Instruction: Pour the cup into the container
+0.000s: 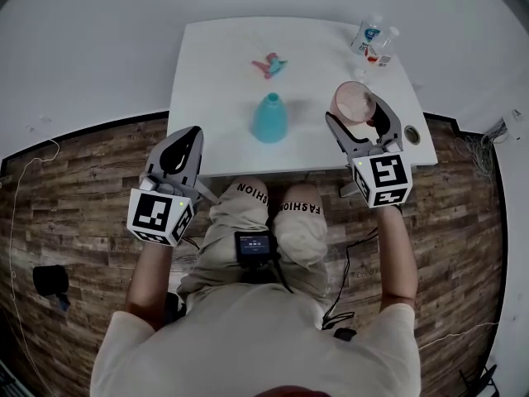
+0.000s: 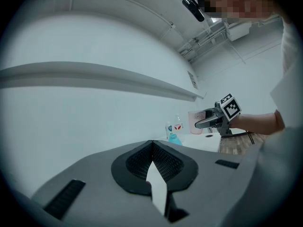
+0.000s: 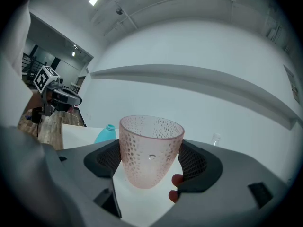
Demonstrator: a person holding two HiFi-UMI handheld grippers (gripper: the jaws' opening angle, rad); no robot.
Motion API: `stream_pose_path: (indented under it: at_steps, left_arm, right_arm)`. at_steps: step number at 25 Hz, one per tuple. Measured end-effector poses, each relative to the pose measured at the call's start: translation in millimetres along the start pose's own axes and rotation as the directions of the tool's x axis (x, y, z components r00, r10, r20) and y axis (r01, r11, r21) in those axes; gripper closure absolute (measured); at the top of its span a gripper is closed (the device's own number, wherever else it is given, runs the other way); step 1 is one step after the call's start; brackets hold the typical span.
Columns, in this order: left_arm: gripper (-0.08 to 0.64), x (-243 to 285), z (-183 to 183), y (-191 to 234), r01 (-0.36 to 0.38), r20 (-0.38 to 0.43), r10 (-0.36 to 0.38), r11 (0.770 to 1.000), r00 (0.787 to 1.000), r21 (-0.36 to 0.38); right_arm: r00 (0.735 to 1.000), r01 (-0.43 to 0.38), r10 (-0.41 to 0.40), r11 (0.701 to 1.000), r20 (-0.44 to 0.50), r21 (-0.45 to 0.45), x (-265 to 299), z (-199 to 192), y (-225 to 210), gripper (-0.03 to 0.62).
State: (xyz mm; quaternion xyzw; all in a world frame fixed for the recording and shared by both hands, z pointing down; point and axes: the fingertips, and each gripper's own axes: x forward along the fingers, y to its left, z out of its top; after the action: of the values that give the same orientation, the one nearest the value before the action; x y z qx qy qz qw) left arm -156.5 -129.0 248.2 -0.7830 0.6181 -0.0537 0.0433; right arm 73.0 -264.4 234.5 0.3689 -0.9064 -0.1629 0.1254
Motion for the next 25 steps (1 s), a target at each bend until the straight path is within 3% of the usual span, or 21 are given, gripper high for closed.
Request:
stream_pose_path:
  at_steps: [25]
  left_arm:
    - [0.549,3.4,-8.6,-4.5,0.003,-0.022,-0.003,1.0,1.0,0.006]
  right_arm:
    - [1.0,0.015,-0.015,1.0,-0.002,0.024,-4.5,-14.2,-3.0,0.218]
